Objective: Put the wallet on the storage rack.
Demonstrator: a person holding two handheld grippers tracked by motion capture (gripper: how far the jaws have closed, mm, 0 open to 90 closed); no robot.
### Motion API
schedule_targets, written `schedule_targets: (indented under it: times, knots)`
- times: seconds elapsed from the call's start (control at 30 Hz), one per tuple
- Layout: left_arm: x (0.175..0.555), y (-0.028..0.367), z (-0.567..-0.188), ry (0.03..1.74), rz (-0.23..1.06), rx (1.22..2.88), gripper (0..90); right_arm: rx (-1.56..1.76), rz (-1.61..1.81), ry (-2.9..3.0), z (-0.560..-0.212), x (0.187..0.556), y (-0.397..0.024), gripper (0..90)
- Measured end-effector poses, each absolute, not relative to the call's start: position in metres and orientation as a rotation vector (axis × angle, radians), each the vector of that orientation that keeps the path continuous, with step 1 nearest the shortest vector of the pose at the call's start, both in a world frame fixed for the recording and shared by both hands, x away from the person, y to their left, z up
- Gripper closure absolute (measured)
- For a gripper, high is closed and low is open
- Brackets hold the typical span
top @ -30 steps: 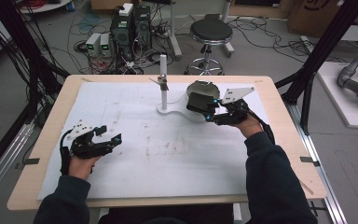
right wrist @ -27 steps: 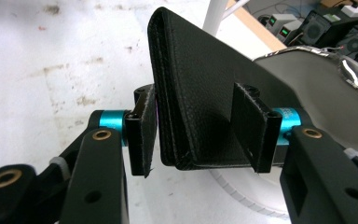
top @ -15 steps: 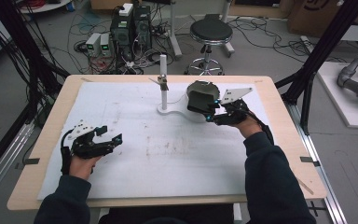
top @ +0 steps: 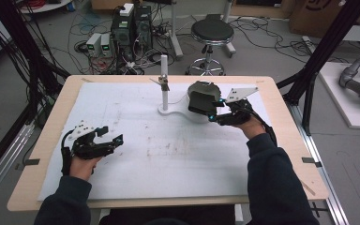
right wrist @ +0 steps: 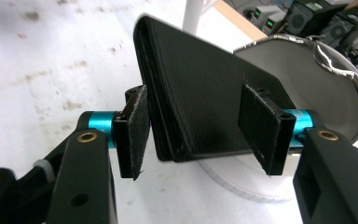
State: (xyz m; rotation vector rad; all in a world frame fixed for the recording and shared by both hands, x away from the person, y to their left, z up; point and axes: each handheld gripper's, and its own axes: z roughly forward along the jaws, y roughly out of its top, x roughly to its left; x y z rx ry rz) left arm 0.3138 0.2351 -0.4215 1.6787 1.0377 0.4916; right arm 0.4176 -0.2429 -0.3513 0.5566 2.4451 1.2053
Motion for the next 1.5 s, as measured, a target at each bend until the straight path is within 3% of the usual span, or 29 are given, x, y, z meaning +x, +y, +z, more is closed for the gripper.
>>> schedule_targets:
  times: [0.33, 0.7, 1.0, 1.13, 1.5]
  knots:
    - [0.314, 0.235, -0.422, 1.037, 0.485, 1.681, 23.4, 0.613, 1.180, 2.445, -0.351, 0.416, -0.248, 45.5]
    - [0.315, 0.240, -0.415, 0.957, 0.540, 1.668, 18.5, 0.703, 1.292, 2.275, -0.335, 0.374, -0.276, 33.1]
    - [0.317, 0.237, -0.415, 0.930, 0.572, 1.688, 18.1, 0.818, 1.244, 2.170, -0.363, 0.329, -0.302, 26.2]
    - [0.321, 0.234, -0.415, 0.949, 0.492, 1.659, 18.1, 0.882, 1.267, 2.139, -0.374, 0.323, -0.311, 25.1]
    - [0.318, 0.227, -0.411, 0.913, 0.564, 1.612, 18.2, 0.931, 1.206, 2.102, -0.390, 0.318, -0.319, 21.9]
